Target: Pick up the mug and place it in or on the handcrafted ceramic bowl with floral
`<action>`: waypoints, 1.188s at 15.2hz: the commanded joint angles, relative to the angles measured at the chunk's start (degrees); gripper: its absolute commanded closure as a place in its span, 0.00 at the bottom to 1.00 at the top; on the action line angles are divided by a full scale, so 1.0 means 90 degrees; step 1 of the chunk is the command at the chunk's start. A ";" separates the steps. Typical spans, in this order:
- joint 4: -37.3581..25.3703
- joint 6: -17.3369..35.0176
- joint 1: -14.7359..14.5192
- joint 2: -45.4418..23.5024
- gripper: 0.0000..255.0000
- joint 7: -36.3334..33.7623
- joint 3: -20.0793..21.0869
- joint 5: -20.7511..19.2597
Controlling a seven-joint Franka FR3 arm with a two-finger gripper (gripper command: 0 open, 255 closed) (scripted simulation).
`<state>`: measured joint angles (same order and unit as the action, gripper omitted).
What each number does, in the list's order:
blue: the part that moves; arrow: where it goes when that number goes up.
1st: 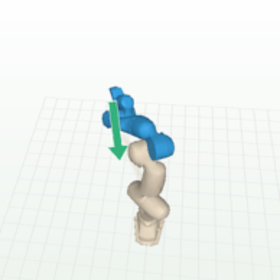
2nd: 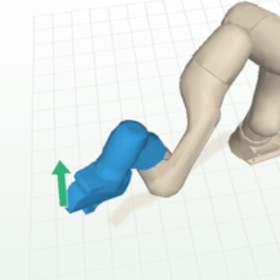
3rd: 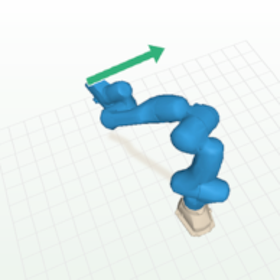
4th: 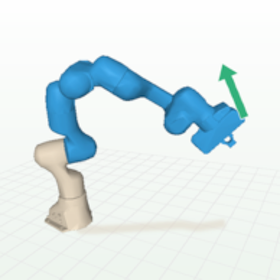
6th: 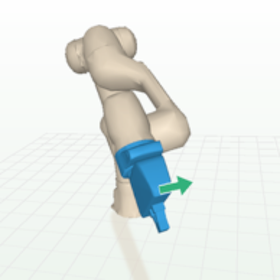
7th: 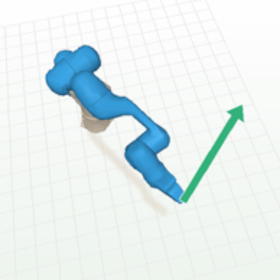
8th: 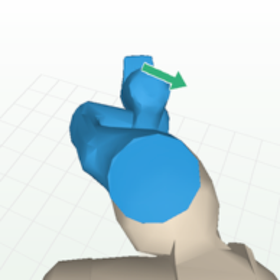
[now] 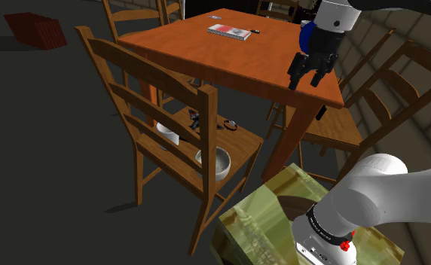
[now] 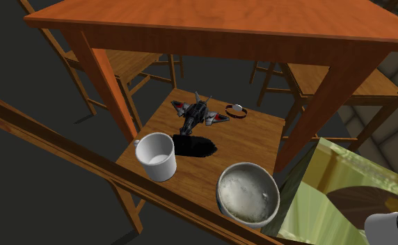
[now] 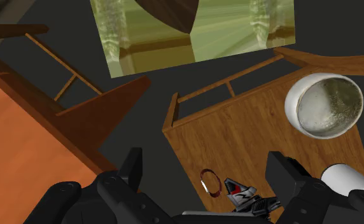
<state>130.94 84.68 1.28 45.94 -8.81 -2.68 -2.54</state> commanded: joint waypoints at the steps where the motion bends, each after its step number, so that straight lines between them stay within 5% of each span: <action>1: 0.0000 0.0000 0.0000 0.0000 0.00 0.0000 0.0000 0.0000; 18: -0.0004 0.2771 -0.0464 -0.2664 0.00 -0.1511 0.1230 0.0821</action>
<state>131.28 107.93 -2.65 23.88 -21.50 7.67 4.61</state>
